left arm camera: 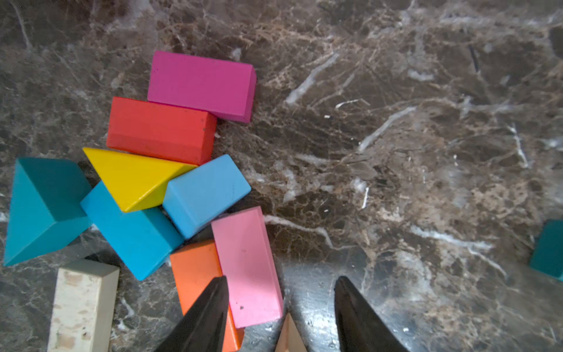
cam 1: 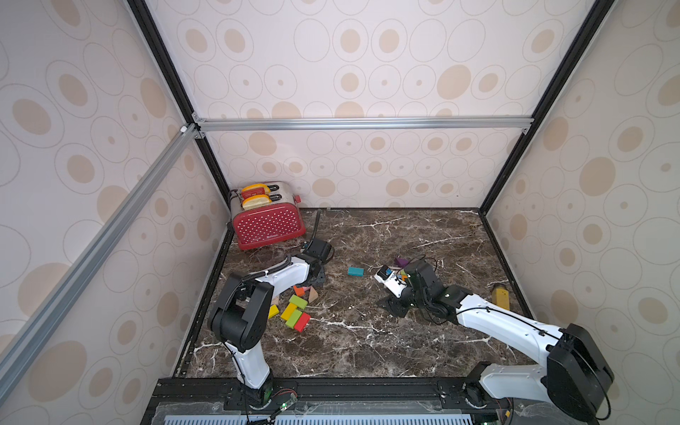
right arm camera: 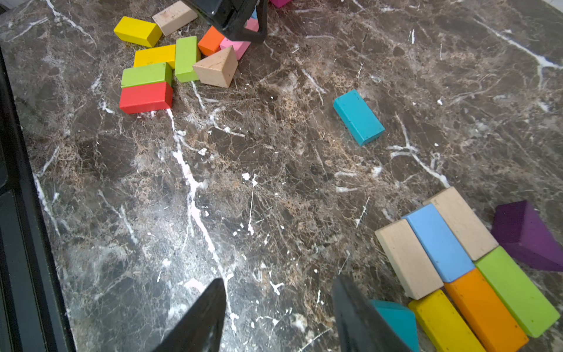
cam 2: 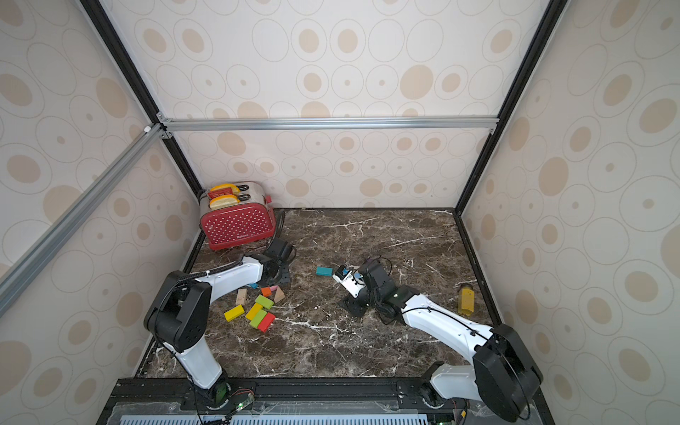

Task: Assemble a piece of candy with building blocks
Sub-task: Pick up the building block from the center of the board.

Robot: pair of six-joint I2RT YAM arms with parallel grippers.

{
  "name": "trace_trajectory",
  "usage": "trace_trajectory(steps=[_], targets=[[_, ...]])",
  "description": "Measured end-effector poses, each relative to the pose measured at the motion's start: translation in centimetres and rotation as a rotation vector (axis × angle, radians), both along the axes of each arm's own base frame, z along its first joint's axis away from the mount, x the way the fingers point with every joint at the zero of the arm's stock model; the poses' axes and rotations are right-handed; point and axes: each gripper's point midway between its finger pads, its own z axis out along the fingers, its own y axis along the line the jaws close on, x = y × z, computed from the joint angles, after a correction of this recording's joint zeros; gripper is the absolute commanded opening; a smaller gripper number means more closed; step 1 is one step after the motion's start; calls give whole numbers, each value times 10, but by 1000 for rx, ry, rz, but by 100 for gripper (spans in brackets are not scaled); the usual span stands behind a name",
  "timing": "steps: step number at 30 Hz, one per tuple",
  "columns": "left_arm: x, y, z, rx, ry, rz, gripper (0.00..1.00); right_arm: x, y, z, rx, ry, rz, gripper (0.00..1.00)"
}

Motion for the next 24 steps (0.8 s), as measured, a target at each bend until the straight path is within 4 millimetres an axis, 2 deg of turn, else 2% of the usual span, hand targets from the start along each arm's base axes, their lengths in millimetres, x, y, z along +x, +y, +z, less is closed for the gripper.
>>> trace_trajectory(steps=[5, 18, 24], targets=[[0, 6, -14, 11, 35, 16, 54, -1, 1, -1, -2, -1, 3, 60], [3, 6, -13, -8, 13, 62, 52, -1, 1, -8, -19, 12, 2, 60], [1, 8, -13, -16, -3, 73, 55, -1, 3, -14, -29, 22, 8, 60]])
